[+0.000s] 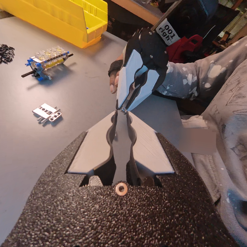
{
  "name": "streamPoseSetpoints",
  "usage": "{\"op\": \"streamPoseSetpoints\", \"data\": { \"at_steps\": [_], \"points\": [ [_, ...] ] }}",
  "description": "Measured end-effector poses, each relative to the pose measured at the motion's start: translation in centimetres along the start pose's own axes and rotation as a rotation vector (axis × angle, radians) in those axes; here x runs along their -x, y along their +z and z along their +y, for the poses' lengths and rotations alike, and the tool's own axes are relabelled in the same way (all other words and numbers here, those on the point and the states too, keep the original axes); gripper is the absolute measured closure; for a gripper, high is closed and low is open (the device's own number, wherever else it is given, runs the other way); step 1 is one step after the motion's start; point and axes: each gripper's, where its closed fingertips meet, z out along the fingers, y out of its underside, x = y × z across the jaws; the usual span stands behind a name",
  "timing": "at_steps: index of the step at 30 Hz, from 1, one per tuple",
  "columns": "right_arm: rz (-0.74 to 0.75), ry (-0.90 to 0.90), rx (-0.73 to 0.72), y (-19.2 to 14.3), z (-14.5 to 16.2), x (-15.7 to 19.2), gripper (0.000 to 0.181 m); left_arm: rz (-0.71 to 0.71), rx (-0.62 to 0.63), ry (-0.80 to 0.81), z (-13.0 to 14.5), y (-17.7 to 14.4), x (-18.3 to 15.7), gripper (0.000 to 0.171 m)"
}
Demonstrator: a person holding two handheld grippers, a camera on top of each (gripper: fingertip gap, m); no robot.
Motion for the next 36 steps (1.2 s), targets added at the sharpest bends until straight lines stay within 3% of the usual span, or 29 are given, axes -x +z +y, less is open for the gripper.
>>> {"op": "streamPoseSetpoints", "data": {
  "at_steps": [8, 21, 28, 36],
  "points": [
    [-0.043, 0.066, -0.057, -0.1, -0.8, 0.3, 0.174, -0.028, -0.046, 0.16, -1.0, 0.0, -1.2, 0.171],
    [-0.08, 0.038, 0.068, 0.9, 1.4, 1.4, 0.174, -0.125, 0.119, 0.254, 1.6, 1.3, -0.4, 0.171],
    [-0.043, 0.084, -0.002, 0.3, 0.3, 0.2, 0.174, -0.137, 0.006, 0.215, 0.0, 0.1, 0.2, 0.164],
    [-0.023, 0.21, -0.228, -1.4, -3.1, -1.3, 0.174, -0.052, -0.168, 0.139, -2.3, -0.5, -1.0, 0.162]
  ]
}}
